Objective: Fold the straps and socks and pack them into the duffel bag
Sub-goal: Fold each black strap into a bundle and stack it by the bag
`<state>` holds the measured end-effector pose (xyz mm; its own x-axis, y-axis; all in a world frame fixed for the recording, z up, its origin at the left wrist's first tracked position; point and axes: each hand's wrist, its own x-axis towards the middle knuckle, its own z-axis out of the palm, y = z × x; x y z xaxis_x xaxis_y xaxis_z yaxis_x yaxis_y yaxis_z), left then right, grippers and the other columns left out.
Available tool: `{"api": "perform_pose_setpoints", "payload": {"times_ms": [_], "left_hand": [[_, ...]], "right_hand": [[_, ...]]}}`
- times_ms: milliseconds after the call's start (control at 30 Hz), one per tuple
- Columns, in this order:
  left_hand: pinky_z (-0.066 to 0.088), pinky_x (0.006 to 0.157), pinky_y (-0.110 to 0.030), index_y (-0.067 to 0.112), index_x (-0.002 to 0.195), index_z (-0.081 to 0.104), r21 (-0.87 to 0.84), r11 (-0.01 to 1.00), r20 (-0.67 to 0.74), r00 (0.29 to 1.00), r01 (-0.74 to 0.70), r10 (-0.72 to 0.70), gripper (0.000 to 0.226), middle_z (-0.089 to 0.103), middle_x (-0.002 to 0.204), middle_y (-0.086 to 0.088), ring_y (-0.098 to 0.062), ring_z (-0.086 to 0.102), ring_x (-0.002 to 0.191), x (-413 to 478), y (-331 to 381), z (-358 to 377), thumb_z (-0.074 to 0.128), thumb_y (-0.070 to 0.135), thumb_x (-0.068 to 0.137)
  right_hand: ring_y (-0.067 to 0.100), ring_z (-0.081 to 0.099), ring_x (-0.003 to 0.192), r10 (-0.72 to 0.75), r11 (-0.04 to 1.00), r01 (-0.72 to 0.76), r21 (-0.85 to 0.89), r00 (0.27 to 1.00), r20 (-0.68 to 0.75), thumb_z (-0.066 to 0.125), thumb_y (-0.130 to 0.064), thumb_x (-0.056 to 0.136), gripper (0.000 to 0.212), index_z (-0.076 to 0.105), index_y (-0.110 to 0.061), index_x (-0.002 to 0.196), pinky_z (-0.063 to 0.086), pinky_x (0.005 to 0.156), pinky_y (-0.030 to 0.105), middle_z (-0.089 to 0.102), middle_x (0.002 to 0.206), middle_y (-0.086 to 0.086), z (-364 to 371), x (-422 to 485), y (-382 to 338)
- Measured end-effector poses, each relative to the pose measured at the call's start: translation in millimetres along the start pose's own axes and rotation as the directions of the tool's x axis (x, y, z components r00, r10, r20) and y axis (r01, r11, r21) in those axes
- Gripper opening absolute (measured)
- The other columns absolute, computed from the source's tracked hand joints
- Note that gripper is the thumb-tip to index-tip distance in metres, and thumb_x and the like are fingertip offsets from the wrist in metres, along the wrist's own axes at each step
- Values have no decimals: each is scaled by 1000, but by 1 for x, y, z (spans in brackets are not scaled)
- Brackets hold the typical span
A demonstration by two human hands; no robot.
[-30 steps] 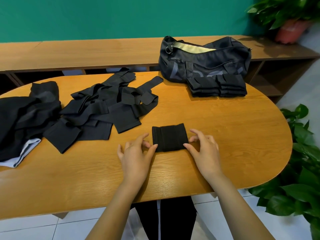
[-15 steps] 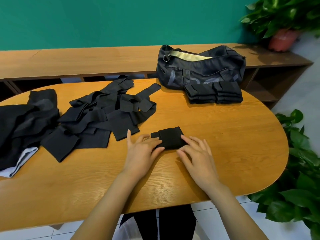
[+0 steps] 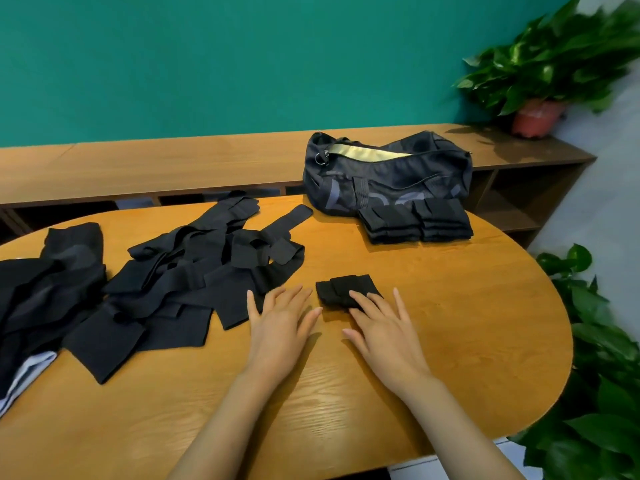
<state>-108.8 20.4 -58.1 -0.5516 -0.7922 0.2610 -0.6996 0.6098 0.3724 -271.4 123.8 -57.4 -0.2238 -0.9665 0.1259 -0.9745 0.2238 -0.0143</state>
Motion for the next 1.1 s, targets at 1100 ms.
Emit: {"api": "perform_pose_setpoints", "payload": {"times_ms": [1100], "left_hand": [[-8, 117, -49, 33, 134, 55, 21, 999, 21, 999, 41, -41, 52, 47, 138, 18, -7, 33, 133, 1, -9, 22, 29, 53, 93]], "right_hand": [[9, 0, 149, 127, 976, -142, 167, 987, 94, 24, -44, 105, 55, 34, -14, 150, -6, 121, 37, 10, 162, -11, 6, 37, 66]]}}
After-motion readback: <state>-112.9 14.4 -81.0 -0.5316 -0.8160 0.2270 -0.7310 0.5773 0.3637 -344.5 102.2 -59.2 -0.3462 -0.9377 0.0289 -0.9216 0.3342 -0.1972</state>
